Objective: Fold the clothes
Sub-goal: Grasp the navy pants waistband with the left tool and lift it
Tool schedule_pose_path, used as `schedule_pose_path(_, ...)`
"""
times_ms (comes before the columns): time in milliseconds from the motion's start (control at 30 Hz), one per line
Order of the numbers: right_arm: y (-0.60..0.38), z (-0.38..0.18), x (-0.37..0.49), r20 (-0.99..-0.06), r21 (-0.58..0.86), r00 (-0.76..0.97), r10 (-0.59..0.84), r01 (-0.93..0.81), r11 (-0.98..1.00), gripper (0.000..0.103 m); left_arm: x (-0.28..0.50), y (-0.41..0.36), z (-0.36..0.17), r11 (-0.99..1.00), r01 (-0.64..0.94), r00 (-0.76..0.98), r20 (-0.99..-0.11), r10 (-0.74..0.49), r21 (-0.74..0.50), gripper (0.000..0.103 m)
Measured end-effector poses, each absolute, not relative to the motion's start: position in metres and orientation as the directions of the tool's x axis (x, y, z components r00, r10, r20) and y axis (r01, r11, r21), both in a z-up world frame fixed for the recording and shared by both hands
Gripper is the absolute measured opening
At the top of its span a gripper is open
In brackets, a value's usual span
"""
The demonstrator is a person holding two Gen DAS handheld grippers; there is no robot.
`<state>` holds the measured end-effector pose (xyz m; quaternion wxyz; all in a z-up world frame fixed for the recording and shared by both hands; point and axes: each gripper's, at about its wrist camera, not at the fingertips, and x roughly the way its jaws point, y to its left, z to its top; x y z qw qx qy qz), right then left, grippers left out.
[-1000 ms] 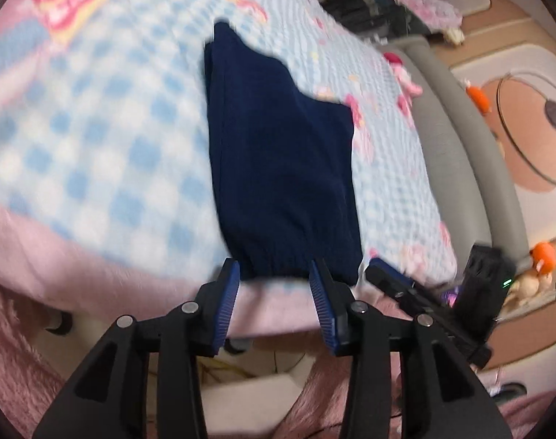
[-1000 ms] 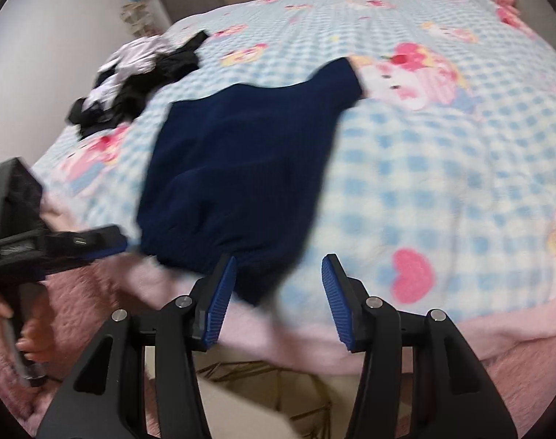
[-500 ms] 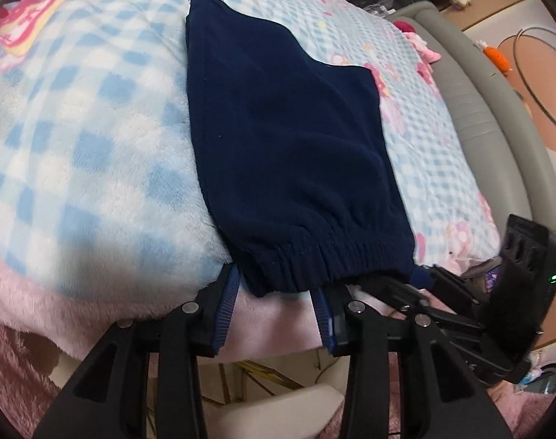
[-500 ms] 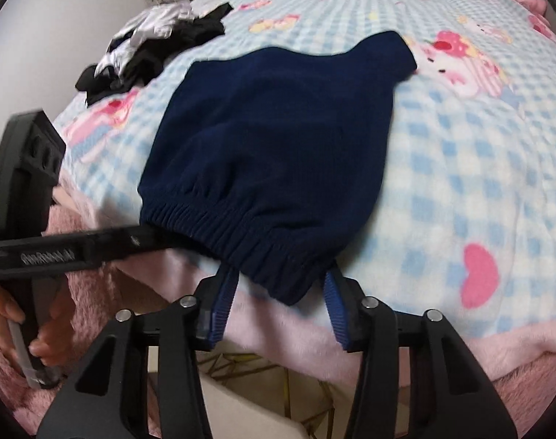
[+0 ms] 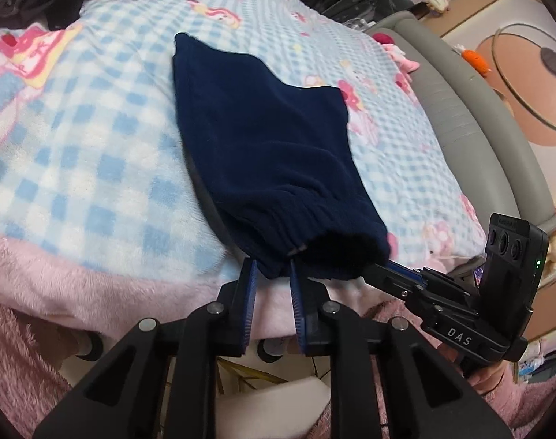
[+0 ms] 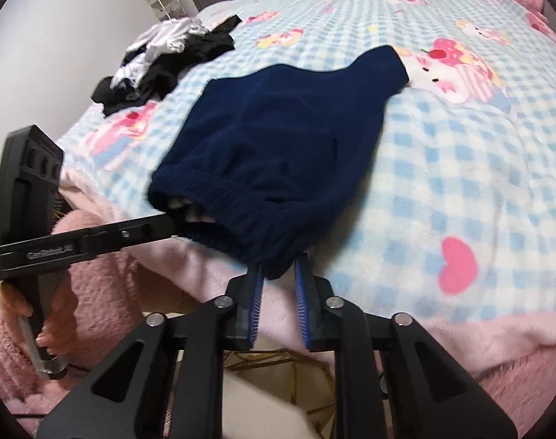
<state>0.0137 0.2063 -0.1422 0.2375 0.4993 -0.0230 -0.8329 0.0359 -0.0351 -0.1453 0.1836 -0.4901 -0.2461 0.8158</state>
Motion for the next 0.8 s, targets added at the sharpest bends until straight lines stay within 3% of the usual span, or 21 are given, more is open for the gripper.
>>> schedule_pose_path(167, 0.203, -0.144, 0.007, -0.838, 0.260, -0.368, -0.402, 0.379, -0.888, 0.016, 0.019, -0.033, -0.154, -0.821, -0.022, -0.420, -0.740, 0.525, -0.571, 0.019)
schedule_pose_path(200, 0.204, -0.144, 0.007, -0.847, 0.254, -0.357, -0.393, 0.377, -0.891, 0.022, 0.017, -0.034, -0.156, -0.817, -0.011, -0.406, -0.744, 0.531, -0.577, 0.023)
schedule_pose_path(233, 0.204, -0.145, 0.008, -0.854, 0.248, -0.351, -0.385, 0.377, -0.893, 0.036, 0.019, -0.036, -0.158, -0.811, -0.005, -0.405, -0.741, 0.536, -0.585, 0.024)
schedule_pose_path(300, 0.203, -0.149, 0.010, -0.864, 0.232, -0.344, -0.368, 0.377, -0.897, 0.049, 0.023, -0.036, -0.160, -0.818, 0.005, -0.409, -0.748, 0.523, -0.575, 0.043)
schedule_pose_path(333, 0.203, -0.153, 0.010, -0.868, 0.228, -0.340, -0.362, 0.374, -0.899, 0.050, 0.025, -0.036, -0.164, -0.825, 0.017, -0.409, -0.756, 0.510, -0.565, 0.044)
schedule_pose_path(500, 0.199, -0.170, 0.000, -0.872, 0.263, -0.312, -0.377, 0.352, -0.898, 0.049, 0.019, -0.035, -0.174, -0.808, 0.021, -0.396, -0.747, 0.534, -0.589, 0.042)
schedule_pose_path(567, 0.197, -0.174, -0.006, -0.868, 0.281, -0.306, -0.391, 0.348, -0.895, 0.038, 0.014, -0.031, -0.176, -0.799, 0.013, -0.395, -0.737, 0.548, -0.602, 0.038)
schedule_pose_path(667, 0.194, -0.179, -0.014, -0.864, 0.297, -0.300, -0.403, 0.344, -0.891, 0.035, 0.008, -0.024, -0.177, -0.812, 0.008, -0.394, -0.749, 0.533, -0.583, 0.036)
schedule_pose_path(800, 0.195, -0.177, -0.014, -0.872, 0.277, -0.315, -0.376, 0.318, -0.907, 0.020, 0.009, -0.021, -0.172, -0.824, 0.006, -0.408, -0.754, 0.515, -0.567, 0.021)
